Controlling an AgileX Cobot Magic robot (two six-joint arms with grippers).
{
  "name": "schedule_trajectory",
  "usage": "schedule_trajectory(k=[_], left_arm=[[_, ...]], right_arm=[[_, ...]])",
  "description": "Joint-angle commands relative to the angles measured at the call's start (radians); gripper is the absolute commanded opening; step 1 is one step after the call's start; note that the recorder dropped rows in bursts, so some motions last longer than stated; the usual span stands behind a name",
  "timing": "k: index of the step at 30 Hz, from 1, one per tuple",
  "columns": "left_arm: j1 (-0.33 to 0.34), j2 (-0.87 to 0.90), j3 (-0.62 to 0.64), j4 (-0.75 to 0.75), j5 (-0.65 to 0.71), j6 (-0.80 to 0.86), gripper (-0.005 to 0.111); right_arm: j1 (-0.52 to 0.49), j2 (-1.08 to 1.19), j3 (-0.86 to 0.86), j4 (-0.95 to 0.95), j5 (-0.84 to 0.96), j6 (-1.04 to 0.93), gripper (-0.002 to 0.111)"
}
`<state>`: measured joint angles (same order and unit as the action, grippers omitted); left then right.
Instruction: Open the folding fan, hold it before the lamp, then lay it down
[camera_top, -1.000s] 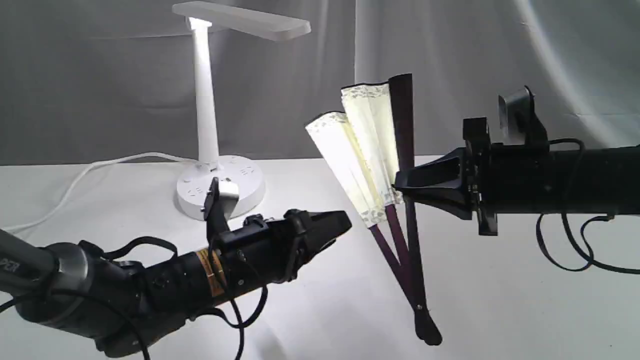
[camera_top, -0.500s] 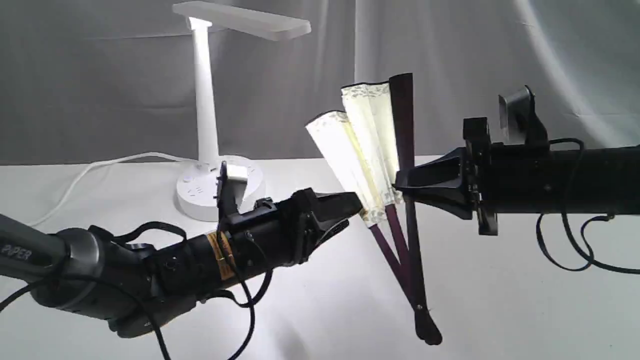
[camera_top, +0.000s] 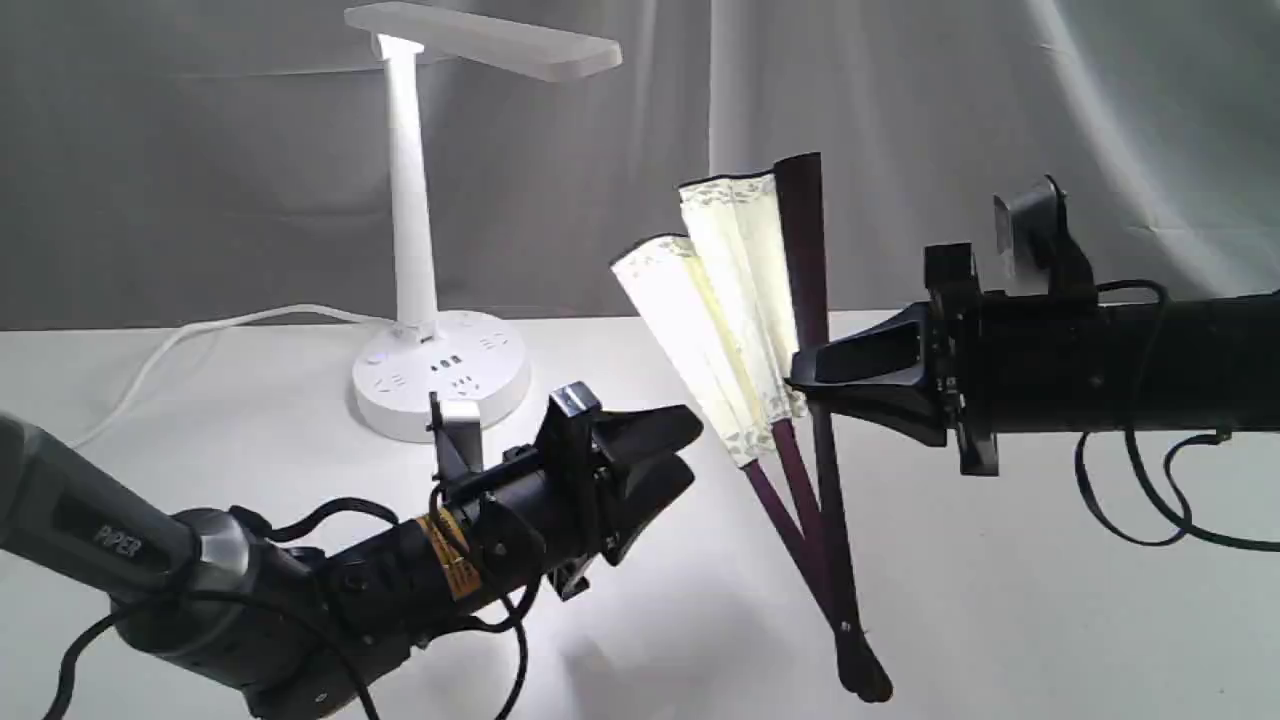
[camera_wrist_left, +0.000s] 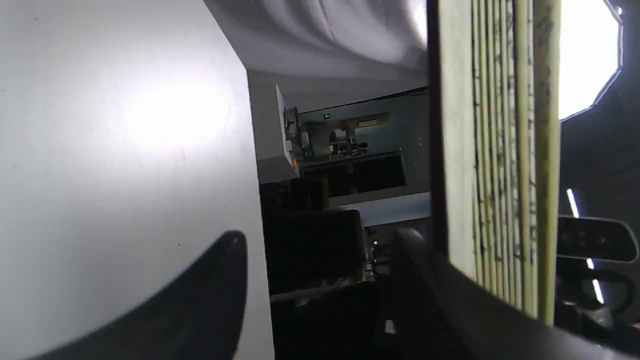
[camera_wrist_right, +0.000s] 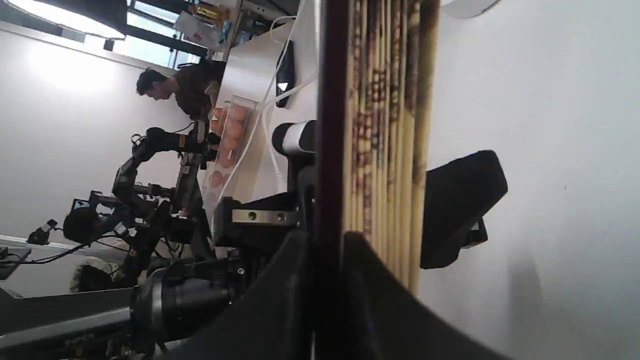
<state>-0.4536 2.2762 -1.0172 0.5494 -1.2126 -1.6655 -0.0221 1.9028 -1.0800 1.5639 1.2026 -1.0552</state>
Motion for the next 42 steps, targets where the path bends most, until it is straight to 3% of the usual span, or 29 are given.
schedule_trajectory(k=[1,8,14,25,32,42], left_arm=[[-0.003,-0.012,-0.041,0.049,-0.009,-0.107,0.045],[0.014,-0.020,-0.081,0.118,-0.009,-0.112,0.045],[0.072,-0.020,-0.081,0.150,-0.009,-0.161,0.045],[0.059,-0.054,-0.097,0.159,-0.009,-0.139,0.045],[0.007,-0.052,-0.188,0.158,-0.009,-0.126,0.045],[0.049,-0.052,-0.184,0.240,-0.009,-0.139,0.045]], right_arm=[[0.002,-0.012,0.002,0.002,0.018,-0.014,0.000],[0.000,-0.012,0.002,0.073,0.018,-0.048,0.000],[-0.025,-0.012,0.002,0.130,0.018,-0.070,0.000],[-0.025,-0.012,0.002,0.069,0.002,-0.070,0.000],[0.013,-0.012,0.002,0.051,-0.011,-0.070,0.000],[0.007,-0.012,0.002,0.071,-0.009,-0.070,0.000]])
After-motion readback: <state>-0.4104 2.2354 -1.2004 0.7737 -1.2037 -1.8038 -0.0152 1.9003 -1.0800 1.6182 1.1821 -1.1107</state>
